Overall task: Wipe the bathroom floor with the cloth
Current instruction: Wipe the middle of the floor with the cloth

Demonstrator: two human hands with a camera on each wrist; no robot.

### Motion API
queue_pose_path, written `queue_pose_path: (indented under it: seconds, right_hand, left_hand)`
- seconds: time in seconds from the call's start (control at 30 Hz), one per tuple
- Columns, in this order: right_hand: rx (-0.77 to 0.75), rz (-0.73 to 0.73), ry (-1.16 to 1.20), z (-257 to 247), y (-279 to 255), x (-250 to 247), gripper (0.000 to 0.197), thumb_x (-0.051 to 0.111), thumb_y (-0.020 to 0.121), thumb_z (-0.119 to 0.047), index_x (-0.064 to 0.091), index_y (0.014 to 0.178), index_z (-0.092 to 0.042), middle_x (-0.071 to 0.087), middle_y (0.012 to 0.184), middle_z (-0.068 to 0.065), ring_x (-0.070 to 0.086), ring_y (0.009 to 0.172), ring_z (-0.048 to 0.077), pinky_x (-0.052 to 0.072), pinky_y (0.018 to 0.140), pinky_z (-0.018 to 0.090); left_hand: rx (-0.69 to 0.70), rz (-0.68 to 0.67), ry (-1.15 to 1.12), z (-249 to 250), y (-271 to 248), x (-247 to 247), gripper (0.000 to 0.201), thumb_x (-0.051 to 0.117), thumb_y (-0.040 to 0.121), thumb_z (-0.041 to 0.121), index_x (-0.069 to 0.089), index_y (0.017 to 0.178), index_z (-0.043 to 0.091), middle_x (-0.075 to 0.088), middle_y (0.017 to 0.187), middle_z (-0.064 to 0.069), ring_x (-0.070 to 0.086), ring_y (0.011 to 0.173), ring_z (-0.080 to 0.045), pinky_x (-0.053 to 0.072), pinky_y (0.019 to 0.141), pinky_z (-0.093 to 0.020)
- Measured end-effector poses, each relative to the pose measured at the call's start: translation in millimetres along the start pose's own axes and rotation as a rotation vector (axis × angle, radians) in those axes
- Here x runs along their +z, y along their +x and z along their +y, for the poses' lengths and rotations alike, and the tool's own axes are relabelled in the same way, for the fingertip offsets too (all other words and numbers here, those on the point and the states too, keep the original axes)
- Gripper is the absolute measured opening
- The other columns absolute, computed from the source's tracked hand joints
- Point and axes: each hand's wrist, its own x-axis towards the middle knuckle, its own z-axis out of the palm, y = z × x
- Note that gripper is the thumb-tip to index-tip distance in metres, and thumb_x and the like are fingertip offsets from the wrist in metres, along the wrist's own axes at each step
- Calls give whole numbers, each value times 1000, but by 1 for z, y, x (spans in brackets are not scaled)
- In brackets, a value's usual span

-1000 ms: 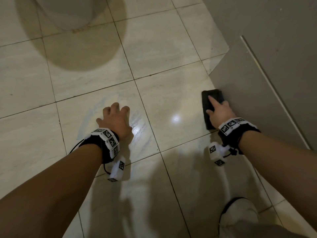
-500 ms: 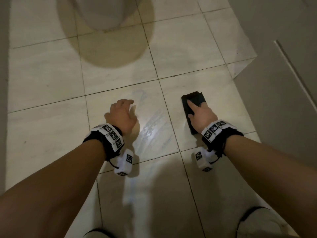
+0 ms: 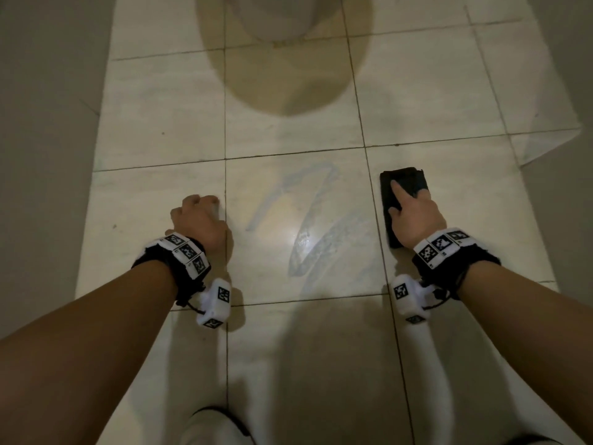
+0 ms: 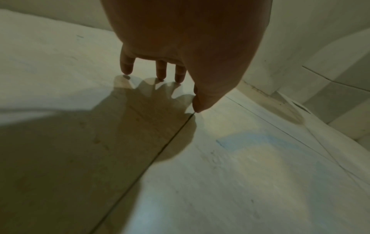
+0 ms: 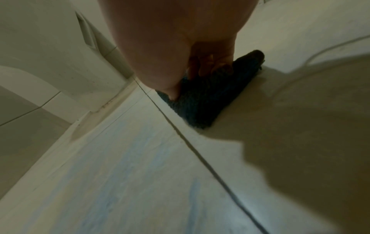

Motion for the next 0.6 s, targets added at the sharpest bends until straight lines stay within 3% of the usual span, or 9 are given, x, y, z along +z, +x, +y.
queue_pose_path:
  seconds: [0.13, 0.3, 0.43, 0.6]
  right_hand:
    - [-3, 9, 14, -10, 13, -5, 57, 43, 104, -32, 21, 156, -36, 25, 151, 23, 47, 120, 42, 45, 97, 41]
    - [-19, 24, -17, -26, 31, -6, 55, 43, 104, -32, 22, 155, -38, 27, 151, 22, 49, 119, 41, 45, 92, 37]
    - [-97, 40, -48, -48, 54, -9, 54, 44, 103, -31, 26, 154, -38, 28, 151, 22, 47, 121, 41, 44, 93, 39]
    - [-210, 3, -138, -83, 86, -16, 54, 42, 104, -31, 25, 154, -41, 30, 148, 21, 43, 124, 41, 41, 98, 42]
  left_hand:
    - [-10, 36, 8, 6, 4, 0, 45, 52, 94, 25, 45, 136, 36, 24, 155, 2, 22, 139, -28, 27, 106, -50]
    - [-33, 8, -4, 5, 14, 2, 49, 52, 92, 22, 41, 138, 36, 21, 156, 3, 19, 138, -29, 30, 103, -53]
    - [-36, -3, 54, 3, 21, -2, 50, 58, 88, 24, 44, 135, 35, 27, 149, 4, 26, 132, -31, 39, 89, -47]
    - [-73, 21, 54, 5, 24, 3, 49, 62, 87, 23, 47, 132, 37, 30, 145, 5, 28, 128, -29, 33, 81, -41]
